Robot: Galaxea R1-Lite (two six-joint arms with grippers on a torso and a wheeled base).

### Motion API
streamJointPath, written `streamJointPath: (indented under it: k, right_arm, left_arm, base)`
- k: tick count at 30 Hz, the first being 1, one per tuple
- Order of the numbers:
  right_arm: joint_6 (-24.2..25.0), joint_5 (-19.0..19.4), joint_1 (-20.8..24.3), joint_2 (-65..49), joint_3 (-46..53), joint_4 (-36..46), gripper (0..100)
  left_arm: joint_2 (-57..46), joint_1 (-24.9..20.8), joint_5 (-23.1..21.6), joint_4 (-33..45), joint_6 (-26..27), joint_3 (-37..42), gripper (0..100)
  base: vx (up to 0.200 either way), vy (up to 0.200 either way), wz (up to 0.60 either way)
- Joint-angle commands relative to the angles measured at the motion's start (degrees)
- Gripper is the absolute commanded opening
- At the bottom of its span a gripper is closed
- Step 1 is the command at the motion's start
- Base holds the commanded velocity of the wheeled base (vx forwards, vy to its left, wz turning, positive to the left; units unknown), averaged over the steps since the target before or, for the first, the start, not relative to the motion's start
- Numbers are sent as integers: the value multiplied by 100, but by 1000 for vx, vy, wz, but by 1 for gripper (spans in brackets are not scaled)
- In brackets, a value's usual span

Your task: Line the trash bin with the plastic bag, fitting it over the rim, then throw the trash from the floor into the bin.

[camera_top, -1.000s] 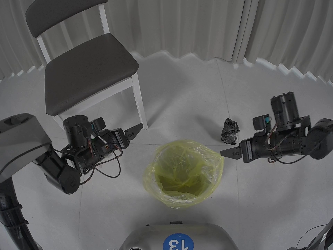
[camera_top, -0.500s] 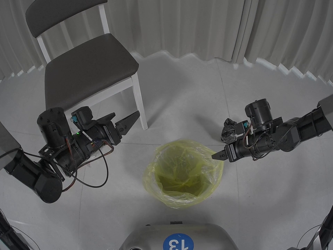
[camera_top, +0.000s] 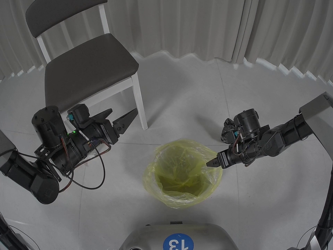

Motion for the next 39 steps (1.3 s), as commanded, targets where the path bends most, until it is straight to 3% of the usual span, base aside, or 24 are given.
streamJointPath:
  k: [1, 7, 8, 39]
  right_arm:
    - [1, 4, 15, 139, -45, -9, 100]
    - [45, 13, -3, 315, -168, -9, 100]
    - [36, 13, -3, 359, -195, -9, 0]
    - [-16, 13, -363, 675, -520, 44, 0]
  left_arm:
    - [9, 3, -2, -1, -2, 2, 100]
    - [0, 29, -2, -1, -2, -7, 100]
    - [0, 29, -2, -1, 7, -7, 100]
    - [27, 29, 7, -1, 16, 2, 100]
  base:
    - [0, 0, 0]
    - [0, 0, 0]
    - [0, 0, 0]
    - [0, 0, 0]
